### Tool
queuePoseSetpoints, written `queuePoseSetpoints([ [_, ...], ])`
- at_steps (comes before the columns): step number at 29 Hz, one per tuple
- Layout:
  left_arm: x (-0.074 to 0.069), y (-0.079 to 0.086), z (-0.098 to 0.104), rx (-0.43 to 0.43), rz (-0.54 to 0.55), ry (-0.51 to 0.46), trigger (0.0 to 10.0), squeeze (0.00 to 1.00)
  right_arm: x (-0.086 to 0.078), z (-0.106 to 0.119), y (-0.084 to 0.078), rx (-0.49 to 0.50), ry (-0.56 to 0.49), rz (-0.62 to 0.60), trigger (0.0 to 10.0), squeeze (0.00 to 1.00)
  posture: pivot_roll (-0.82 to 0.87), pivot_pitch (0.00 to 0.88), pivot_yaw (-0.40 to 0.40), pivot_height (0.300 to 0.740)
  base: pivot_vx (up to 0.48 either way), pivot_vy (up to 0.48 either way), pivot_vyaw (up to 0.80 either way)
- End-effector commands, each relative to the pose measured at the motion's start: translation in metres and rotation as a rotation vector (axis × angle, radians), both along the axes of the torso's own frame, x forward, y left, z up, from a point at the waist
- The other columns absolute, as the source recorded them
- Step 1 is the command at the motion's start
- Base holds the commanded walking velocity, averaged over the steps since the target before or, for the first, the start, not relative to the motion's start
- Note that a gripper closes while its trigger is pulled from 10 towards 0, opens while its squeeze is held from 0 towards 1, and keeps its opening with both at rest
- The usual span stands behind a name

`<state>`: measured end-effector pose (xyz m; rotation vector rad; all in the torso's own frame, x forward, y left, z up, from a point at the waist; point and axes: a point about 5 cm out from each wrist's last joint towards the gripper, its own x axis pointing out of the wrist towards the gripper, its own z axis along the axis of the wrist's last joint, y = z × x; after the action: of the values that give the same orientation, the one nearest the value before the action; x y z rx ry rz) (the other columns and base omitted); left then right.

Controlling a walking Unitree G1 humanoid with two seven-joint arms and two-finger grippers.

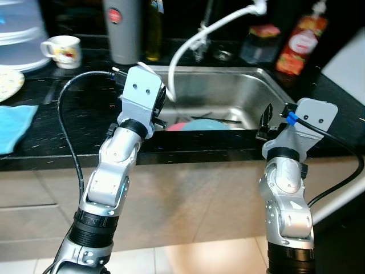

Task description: Kitchen organization

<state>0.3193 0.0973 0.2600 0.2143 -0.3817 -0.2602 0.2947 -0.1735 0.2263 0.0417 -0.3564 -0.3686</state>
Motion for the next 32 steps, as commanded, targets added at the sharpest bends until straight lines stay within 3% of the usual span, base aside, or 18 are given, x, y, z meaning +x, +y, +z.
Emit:
queuePoseSetpoints([
  [1,0.000,-0.001,0.000,-0.001,-0.007,0.005,10.0,0.00,-0.001,0.000,-0.002,0.004,0.006,-0.010,10.0,0.00,0.18,0.045,-0.079,0.740,0.000,0.000,0.00],
  [8,0.000,-0.001,0.002,0.007,-0.006,0.003,10.0,0.00,-0.001,0.000,-0.002,0.004,0.007,-0.006,10.0,0.00,0.18,0.047,-0.081,0.740,0.000,0.000,0.00],
  [18,0.007,0.007,0.003,0.173,0.031,0.049,10.0,0.00,0.004,-0.001,0.001,0.018,0.005,0.014,10.0,0.00,0.23,0.040,-0.057,0.740,0.000,0.000,0.00],
  [26,0.014,0.014,-0.005,0.103,0.044,0.170,10.0,0.00,0.007,-0.011,0.007,0.045,0.049,0.010,10.0,0.00,0.24,0.038,-0.016,0.740,0.000,0.000,0.00],
  [32,0.014,0.010,-0.004,0.084,0.021,0.135,10.0,0.00,0.004,-0.020,0.011,0.020,0.104,0.036,10.0,0.00,0.23,0.034,0.011,0.740,0.000,0.000,0.00],
])
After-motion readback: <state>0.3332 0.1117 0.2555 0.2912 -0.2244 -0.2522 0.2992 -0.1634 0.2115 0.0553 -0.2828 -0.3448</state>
